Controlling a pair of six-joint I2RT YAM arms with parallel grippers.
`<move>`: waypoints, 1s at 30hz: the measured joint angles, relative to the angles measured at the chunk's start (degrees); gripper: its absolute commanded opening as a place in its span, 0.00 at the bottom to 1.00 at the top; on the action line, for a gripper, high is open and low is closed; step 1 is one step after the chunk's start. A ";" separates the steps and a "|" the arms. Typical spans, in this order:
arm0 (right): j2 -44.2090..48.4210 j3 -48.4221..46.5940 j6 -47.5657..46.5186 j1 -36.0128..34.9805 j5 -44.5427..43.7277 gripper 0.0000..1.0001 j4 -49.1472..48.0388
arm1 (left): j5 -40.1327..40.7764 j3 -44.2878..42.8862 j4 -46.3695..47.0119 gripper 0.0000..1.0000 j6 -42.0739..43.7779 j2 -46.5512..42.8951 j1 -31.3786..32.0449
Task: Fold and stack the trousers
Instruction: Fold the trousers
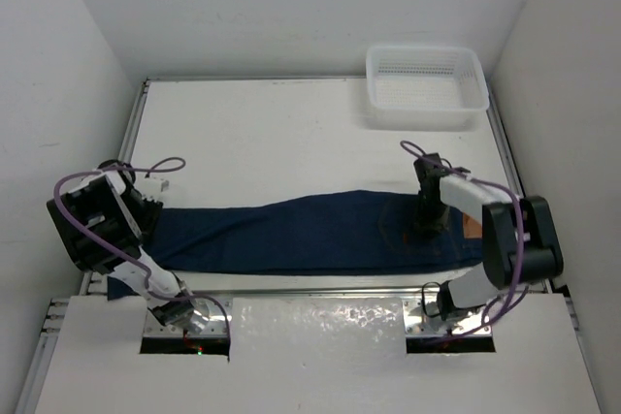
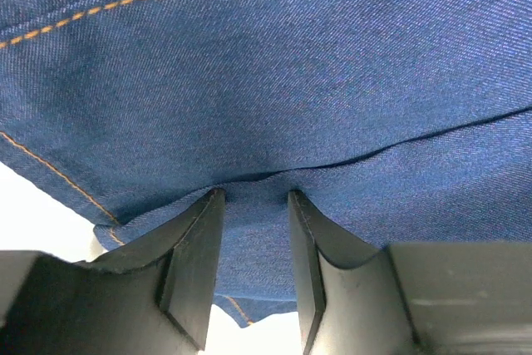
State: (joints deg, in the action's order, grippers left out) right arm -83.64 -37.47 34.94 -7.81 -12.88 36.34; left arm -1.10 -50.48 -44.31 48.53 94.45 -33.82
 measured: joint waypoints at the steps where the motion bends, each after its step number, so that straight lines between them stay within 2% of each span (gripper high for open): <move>1: -2.80 -2.51 -0.57 0.33 -0.37 0.22 0.37 | 0.52 -0.48 -0.02 0.34 -0.94 0.42 1.07; 8: -17.20 -18.40 -3.65 2.91 -2.75 0.22 0.11 | -1.49 -9.42 3.54 0.35 -8.55 6.54 6.99; 11: -21.24 -23.67 -4.83 3.67 -3.39 0.21 -1.33 | -4.20 -15.43 7.30 0.37 -11.41 9.92 8.41; 14: -22.97 -26.27 -6.19 3.93 -3.48 0.22 -2.34 | -8.33 -22.97 5.75 0.42 -13.16 11.80 8.70; 15: -22.99 -26.34 -6.71 3.96 -3.41 0.22 -2.95 | -9.77 -24.96 5.01 0.45 -13.55 11.78 8.41; 20: -22.36 -25.68 -10.47 3.98 -2.27 0.22 -4.90 | -15.47 -30.38 0.37 0.45 -14.60 10.14 2.47; 25: -20.04 -25.07 -12.66 3.98 -0.72 0.22 -5.90 | -15.47 -30.95 -2.84 0.43 -15.91 13.07 -5.70; 30: -18.71 -25.07 -13.14 3.98 -0.50 0.22 -6.10 | -14.64 -30.25 -3.72 0.43 -17.16 17.62 -5.86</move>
State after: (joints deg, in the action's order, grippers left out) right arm -102.35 -62.54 21.80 -3.84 -13.39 30.24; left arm -15.75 -80.73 -48.03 31.38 112.07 -39.68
